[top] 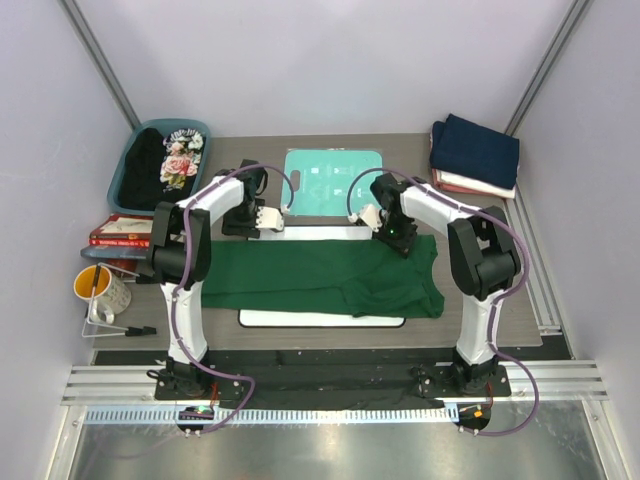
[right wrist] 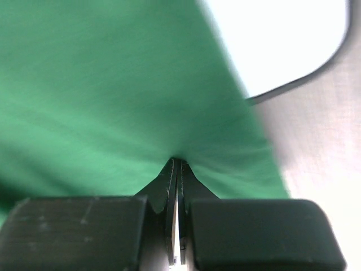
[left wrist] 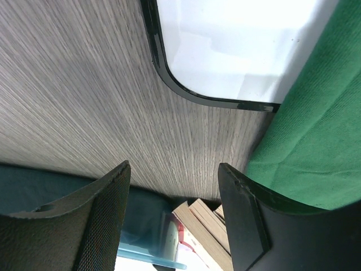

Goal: Fold and stack the t-shirts
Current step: Rotate the tshirt 80 degrees

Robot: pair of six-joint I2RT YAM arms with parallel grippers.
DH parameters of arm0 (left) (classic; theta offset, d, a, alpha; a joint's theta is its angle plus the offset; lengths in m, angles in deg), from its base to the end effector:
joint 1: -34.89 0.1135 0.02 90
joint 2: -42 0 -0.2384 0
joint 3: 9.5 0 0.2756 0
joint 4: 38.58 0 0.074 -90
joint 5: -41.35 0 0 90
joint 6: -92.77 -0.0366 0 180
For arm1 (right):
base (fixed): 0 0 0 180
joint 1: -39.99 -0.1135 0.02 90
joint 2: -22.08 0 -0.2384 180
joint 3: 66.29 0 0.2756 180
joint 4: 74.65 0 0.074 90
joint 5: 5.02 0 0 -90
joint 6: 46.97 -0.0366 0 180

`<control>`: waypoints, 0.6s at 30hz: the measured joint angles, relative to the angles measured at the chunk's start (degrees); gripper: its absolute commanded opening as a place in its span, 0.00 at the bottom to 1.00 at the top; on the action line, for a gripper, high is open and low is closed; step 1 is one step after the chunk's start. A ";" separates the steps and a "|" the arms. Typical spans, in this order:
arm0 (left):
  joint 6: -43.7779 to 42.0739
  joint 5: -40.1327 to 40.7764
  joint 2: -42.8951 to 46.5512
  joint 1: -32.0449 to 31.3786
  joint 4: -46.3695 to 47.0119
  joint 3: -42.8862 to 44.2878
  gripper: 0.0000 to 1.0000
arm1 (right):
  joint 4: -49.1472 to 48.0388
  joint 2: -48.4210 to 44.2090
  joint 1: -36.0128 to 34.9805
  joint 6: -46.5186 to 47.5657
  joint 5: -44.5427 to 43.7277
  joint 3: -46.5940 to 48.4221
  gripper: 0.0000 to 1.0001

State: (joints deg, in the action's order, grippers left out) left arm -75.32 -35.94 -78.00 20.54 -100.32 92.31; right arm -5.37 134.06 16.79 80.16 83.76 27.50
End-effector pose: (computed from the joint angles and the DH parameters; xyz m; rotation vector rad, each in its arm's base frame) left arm 0.4091 -0.0963 0.1259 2.2023 2.1523 0.4345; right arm 0.3458 0.1474 0.1381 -1.5571 2.6806 -0.0411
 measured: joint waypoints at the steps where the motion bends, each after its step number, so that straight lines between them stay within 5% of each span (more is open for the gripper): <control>1: 0.04 0.02 0.00 0.00 0.02 0.00 0.64 | -1.11 0.55 0.09 0.04 -1.57 0.00 0.04; 6: 0.44 0.02 0.00 0.00 -0.07 0.00 0.64 | -1.95 8.48 0.74 0.07 -9.35 7.23 0.04; 12: 1.25 0.28 0.00 0.00 -0.28 0.00 0.64 | -4.24 26.36 3.17 0.79 -17.16 36.04 0.03; 18: 1.46 1.64 0.37 0.00 1.53 -1.92 0.64 | -13.22 36.52 4.04 3.87 -21.09 51.28 0.01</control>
State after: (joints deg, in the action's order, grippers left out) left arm -73.85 -34.30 -77.63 20.54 -98.79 90.38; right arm -18.59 170.59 20.83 84.02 62.67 78.77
